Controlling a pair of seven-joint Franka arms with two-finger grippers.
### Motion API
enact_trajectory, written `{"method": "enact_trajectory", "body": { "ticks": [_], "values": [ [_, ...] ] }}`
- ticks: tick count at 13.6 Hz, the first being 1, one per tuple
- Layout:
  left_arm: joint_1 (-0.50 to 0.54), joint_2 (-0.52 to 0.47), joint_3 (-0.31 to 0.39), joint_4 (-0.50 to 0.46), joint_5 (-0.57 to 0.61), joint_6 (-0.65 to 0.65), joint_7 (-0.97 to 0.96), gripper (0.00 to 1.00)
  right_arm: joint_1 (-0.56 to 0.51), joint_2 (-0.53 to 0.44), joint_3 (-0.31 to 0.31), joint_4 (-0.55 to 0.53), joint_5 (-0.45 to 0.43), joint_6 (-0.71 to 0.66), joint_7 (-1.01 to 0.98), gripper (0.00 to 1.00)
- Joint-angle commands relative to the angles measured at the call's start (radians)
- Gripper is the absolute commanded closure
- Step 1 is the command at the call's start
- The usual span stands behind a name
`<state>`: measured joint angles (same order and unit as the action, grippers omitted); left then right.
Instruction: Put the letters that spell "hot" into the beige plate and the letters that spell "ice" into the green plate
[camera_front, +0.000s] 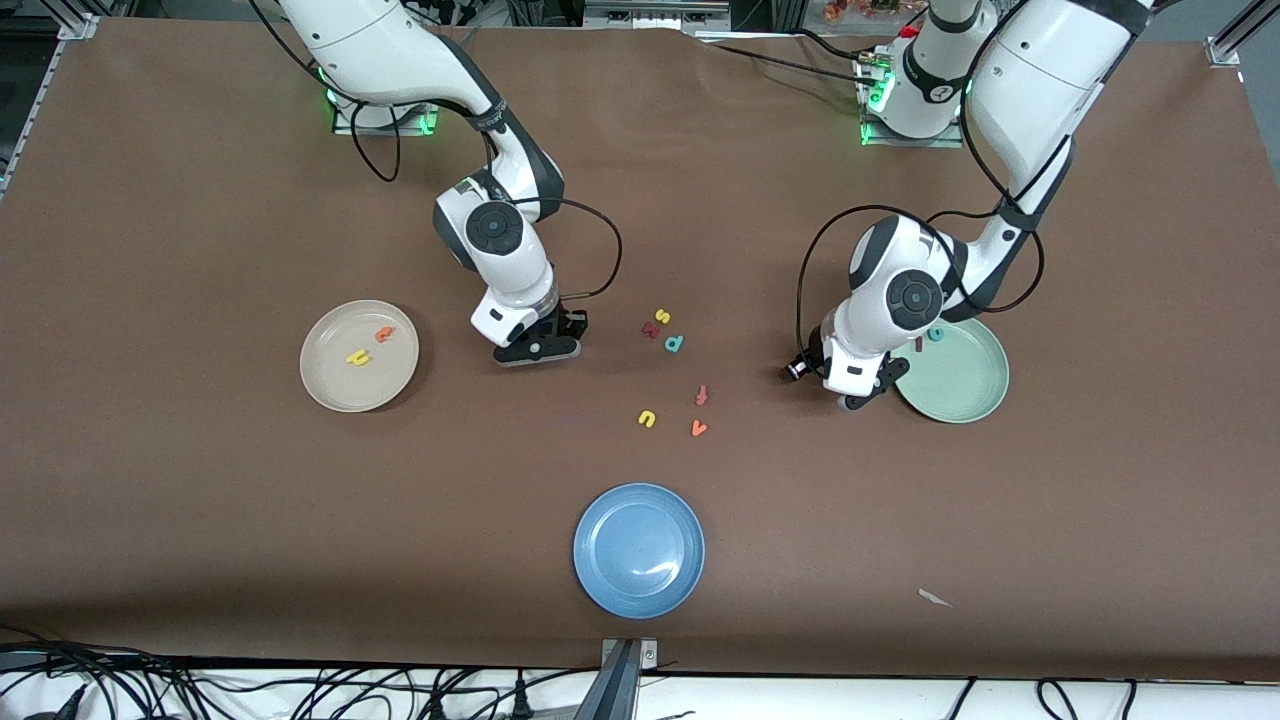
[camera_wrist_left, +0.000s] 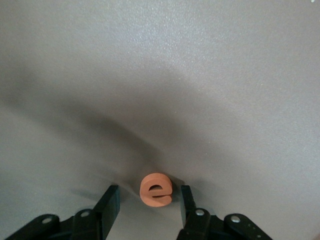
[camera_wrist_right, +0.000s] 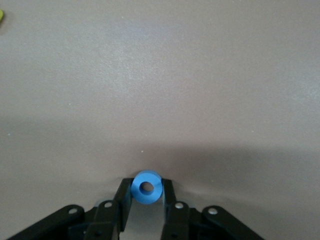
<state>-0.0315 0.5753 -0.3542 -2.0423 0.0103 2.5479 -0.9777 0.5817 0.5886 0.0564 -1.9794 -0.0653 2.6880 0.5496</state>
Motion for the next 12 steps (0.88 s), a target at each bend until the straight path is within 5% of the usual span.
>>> {"method": "enact_trajectory", "body": {
  "ticks": [1,7,12],
  "values": [
    [-0.011,0.017,0.009,-0.004,0.057,0.015,-0.052,0.45,0.015,0.027,-0.009,0.016,-0.018,0.007,0.016,0.82],
    [-0.007,0.017,0.008,-0.001,0.060,0.014,-0.044,0.87,-0.034,-0.096,-0.059,0.010,-0.022,-0.157,-0.156,0.85],
    [0.007,-0.012,0.008,0.014,0.060,-0.036,-0.030,0.92,-0.274,-0.277,-0.059,-0.103,-0.019,-0.318,-0.529,0.83]
  ]
}}
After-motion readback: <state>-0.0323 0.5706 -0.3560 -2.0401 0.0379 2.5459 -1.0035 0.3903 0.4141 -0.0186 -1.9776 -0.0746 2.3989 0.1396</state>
